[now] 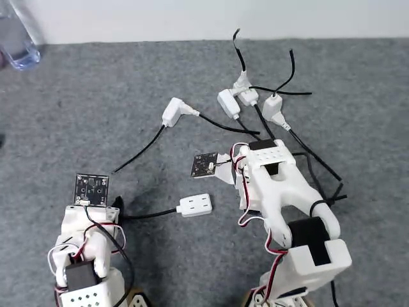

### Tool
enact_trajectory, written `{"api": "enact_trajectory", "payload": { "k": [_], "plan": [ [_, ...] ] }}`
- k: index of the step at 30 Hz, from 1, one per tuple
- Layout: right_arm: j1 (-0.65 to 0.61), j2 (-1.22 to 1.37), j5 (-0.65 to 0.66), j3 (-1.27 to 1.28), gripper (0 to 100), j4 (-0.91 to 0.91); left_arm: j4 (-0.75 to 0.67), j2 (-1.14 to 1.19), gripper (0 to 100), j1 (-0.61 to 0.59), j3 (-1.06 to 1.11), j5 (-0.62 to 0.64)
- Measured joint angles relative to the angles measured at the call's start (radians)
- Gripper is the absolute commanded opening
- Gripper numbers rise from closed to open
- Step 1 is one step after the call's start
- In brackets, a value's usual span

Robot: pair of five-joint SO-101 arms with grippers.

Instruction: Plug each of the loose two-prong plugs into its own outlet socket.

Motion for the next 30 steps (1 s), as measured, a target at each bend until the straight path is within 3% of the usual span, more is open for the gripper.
{"api": "enact_trajectory", "payload": {
  "k": [9, 17, 30],
  "plan": [
    [0.000, 0.000, 0.000, 0.005, 24.0, -0.003, 0.000, 0.000, 22, 0.000, 0.000, 0.000],
    [0.002, 0.005, 0.000, -0.012, 0.3, -0.038, 0.000, 0.000, 22, 0.000, 0.000, 0.000],
    [-0.002, 0.012, 0.000, -0.014, 4.6, -0.048, 0.000, 0.000, 22, 0.000, 0.000, 0.000]
  ]
}}
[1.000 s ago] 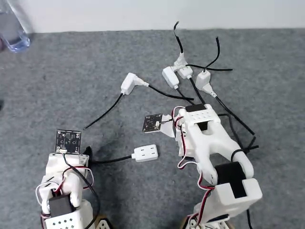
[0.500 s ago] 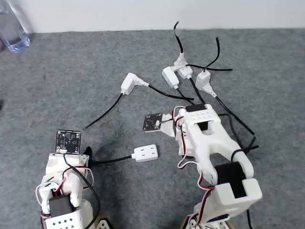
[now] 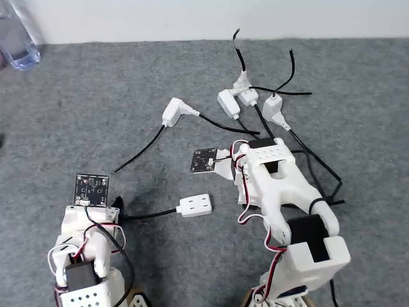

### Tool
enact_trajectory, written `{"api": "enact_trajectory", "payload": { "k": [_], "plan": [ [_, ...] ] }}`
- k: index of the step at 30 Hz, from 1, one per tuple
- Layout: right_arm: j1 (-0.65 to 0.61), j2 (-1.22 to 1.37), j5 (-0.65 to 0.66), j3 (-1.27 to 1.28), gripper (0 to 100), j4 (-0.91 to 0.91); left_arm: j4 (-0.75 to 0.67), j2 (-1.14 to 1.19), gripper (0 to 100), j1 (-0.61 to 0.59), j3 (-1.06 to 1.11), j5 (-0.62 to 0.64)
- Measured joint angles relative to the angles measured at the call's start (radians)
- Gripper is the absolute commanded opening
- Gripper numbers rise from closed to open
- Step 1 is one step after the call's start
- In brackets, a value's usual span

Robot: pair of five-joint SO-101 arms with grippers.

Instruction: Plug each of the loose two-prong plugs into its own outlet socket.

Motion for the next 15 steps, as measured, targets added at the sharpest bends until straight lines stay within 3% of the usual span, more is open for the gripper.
{"api": "enact_trajectory", "payload": {
  "k": [5, 7, 10, 15],
  "plan": [
    [-0.014, -0.003, 0.000, 0.006, 19.5, 0.002, 0.000, 0.000, 22, 0.000, 0.000, 0.000],
    [-0.021, -0.012, 0.000, 0.026, 15.6, 0.009, 0.000, 0.000, 22, 0.000, 0.000, 0.000],
    [-0.029, -0.014, 0.000, 0.035, 0.9, 0.011, 0.000, 0.000, 22, 0.000, 0.000, 0.000],
    [-0.026, -0.012, 0.000, 0.021, 1.2, -0.008, 0.000, 0.000, 22, 0.000, 0.000, 0.000]
  ]
}}
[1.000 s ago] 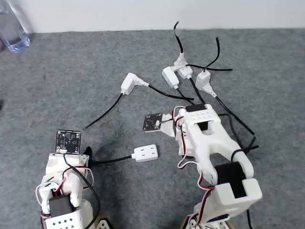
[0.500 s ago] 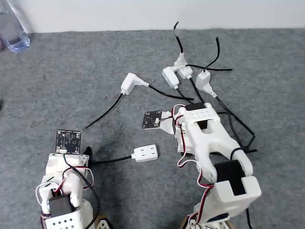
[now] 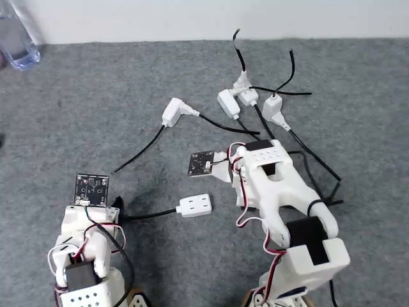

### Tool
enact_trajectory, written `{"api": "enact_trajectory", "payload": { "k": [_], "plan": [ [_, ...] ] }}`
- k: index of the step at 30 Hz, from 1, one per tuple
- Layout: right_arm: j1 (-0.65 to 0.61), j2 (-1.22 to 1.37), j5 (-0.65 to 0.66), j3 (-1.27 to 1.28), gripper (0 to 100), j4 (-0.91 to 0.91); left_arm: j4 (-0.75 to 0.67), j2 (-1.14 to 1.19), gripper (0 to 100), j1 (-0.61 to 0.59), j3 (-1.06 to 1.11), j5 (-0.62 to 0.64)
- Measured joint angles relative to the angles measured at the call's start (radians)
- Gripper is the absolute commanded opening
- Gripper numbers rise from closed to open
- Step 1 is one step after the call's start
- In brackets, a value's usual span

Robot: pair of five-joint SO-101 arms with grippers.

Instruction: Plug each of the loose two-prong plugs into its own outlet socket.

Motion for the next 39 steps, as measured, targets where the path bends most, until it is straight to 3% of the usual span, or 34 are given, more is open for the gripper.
{"api": "enact_trajectory", "payload": {
  "k": [16, 23, 28, 31, 35, 39],
  "plan": [
    [0.000, 0.000, -0.049, 0.000, 0.9, -0.002, 0.000, 0.000, 22, 0.000, 0.000, 0.008],
    [-0.103, -0.209, -0.081, 0.094, 0.9, 0.083, -0.018, 0.000, 22, 0.000, -0.008, 0.252],
    [-0.166, -0.486, -0.084, 0.101, 0.9, 0.238, 0.048, 0.000, 21, 0.075, -0.087, 0.281],
    [-0.193, -0.637, -0.086, 0.101, 0.9, 0.328, 0.074, 0.000, 14, 0.109, -0.152, 0.296],
    [-0.192, -0.781, -0.087, 0.101, 0.9, 0.413, 0.037, 0.000, 1, 0.078, -0.186, 0.462],
    [-0.196, -0.875, -0.124, 0.101, 0.9, 0.440, -0.017, 0.000, 2, 0.084, -0.160, 0.623]
  ]
}}
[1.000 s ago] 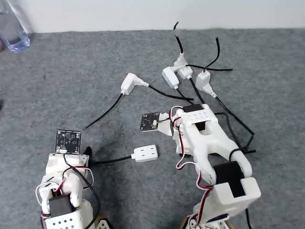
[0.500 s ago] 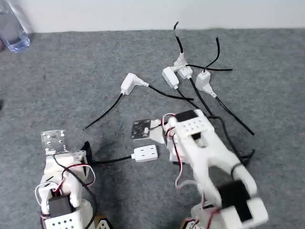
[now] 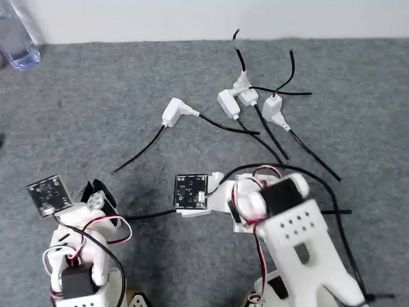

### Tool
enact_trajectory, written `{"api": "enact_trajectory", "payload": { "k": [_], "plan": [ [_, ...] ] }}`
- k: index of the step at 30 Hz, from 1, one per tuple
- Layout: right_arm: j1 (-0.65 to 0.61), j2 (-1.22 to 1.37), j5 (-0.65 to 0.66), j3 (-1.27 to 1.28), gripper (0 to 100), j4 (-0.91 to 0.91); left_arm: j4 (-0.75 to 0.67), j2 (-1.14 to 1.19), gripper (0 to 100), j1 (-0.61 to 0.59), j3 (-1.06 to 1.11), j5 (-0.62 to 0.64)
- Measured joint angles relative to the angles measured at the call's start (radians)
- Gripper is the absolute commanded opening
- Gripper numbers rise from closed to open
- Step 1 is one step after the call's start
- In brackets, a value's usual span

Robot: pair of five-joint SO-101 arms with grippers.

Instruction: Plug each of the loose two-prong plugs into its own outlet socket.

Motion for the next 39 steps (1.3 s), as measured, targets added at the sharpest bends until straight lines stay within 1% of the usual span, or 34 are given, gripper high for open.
{"api": "enact_trajectory", "payload": {
  "k": [2, 4, 6, 9, 11, 17, 20, 23, 27, 32, 36, 39],
  "plan": [
    [0.000, -0.037, -0.018, 0.000, 0.9, 0.000, -0.014, 0.000, 3, 0.037, 0.031, 0.026],
    [0.000, -0.071, -0.035, 0.000, 0.9, 0.000, -0.031, 0.000, 3, 0.115, 0.068, 0.046],
    [0.000, -0.100, -0.054, 0.000, 0.9, 0.000, -0.063, 0.000, 2, 0.206, 0.091, 0.100],
    [-0.021, -0.135, -0.091, 0.000, 0.9, 0.000, -0.141, 0.000, 2, 0.279, 0.103, 0.209],
    [-0.044, -0.157, -0.112, 0.000, 0.9, -0.006, -0.218, 0.000, 2, 0.334, 0.103, 0.285],
    [-0.041, -0.229, -0.172, 0.000, 0.9, -0.071, -0.468, 0.000, 2, 0.466, 0.103, 0.506],
    [-0.041, -0.256, -0.176, 0.003, 0.9, -0.094, -0.525, 0.000, 2, 0.528, 0.103, 0.606],
    [-0.044, -0.276, -0.176, 0.003, 0.9, -0.112, -0.545, 0.000, 2, 0.591, 0.103, 0.694],
    [-0.043, -0.301, -0.178, 0.003, 0.9, -0.143, -0.546, 0.000, 2, 0.692, 0.103, 0.746],
    [-0.054, -0.342, -0.178, 0.006, 0.9, -0.149, -0.546, 0.000, 2, 0.819, 0.103, 0.756],
    [-0.051, -0.376, -0.152, 0.083, 0.9, -0.186, -0.546, 0.000, 2, 0.858, 0.098, 0.756],
    [-0.051, -0.393, -0.133, 0.190, 0.9, -0.269, -0.546, 0.000, 2, 0.862, 0.075, 0.756]
  ]
}}
